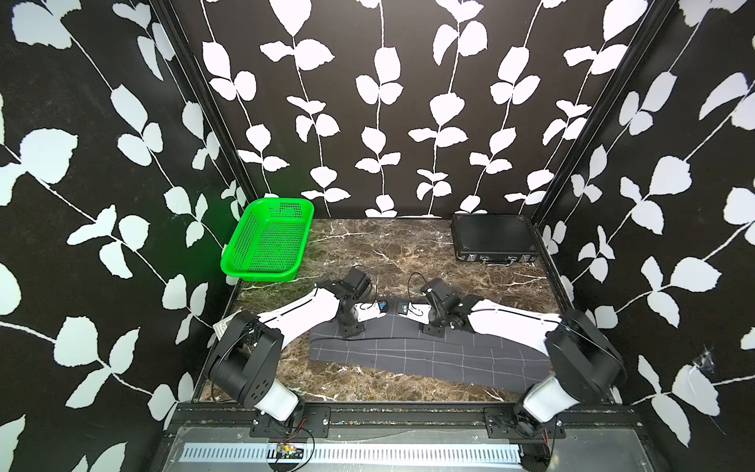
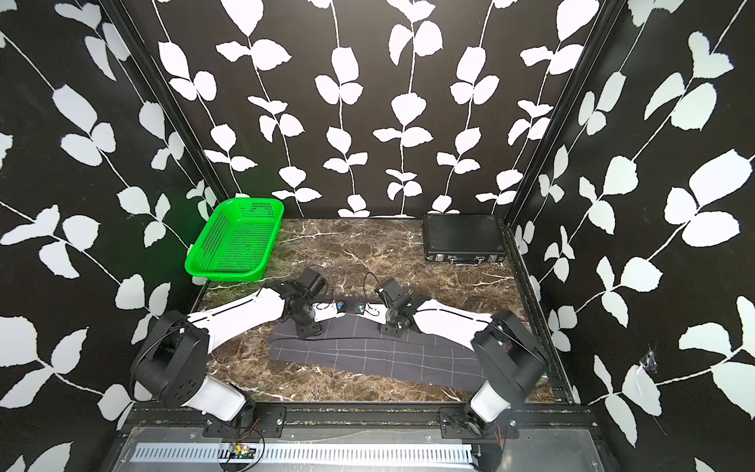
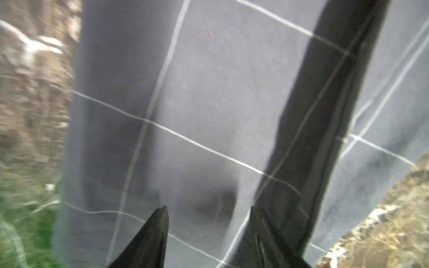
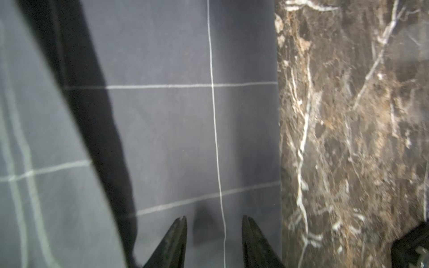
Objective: Roll up the pillowcase
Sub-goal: Fold the pillowcase at the center of the board.
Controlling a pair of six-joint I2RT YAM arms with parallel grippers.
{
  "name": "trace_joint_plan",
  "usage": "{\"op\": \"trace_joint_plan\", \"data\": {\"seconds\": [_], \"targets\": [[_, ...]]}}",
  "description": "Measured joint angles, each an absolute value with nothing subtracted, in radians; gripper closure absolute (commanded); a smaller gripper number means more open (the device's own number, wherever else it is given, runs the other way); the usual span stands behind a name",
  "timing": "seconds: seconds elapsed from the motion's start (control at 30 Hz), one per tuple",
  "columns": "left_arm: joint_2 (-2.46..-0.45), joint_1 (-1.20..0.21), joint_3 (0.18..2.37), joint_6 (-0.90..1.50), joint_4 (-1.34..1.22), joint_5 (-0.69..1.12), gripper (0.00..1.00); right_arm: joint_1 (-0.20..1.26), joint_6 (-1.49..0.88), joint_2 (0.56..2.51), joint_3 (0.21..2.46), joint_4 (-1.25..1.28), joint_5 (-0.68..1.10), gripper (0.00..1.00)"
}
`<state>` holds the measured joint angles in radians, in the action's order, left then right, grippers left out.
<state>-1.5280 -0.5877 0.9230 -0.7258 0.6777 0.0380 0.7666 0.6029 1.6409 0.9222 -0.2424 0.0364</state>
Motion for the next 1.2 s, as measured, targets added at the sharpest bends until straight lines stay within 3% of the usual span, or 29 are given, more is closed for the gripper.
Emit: {"op": "trace_joint_plan", "data": {"seconds": [0.43, 1.2], "targets": [[-1.525, -0.588, 0.818, -0.733, 0.672, 0.040, 0.41, 0.854, 0.694, 1.732, 0.962, -0.236, 0.019, 0.59], [-1.518, -0.509, 0.808, -0.746, 0.651, 0.045, 0.41, 1.126, 0.706, 1.573, 0.855, -0.445, 0.071, 0.59]]}}
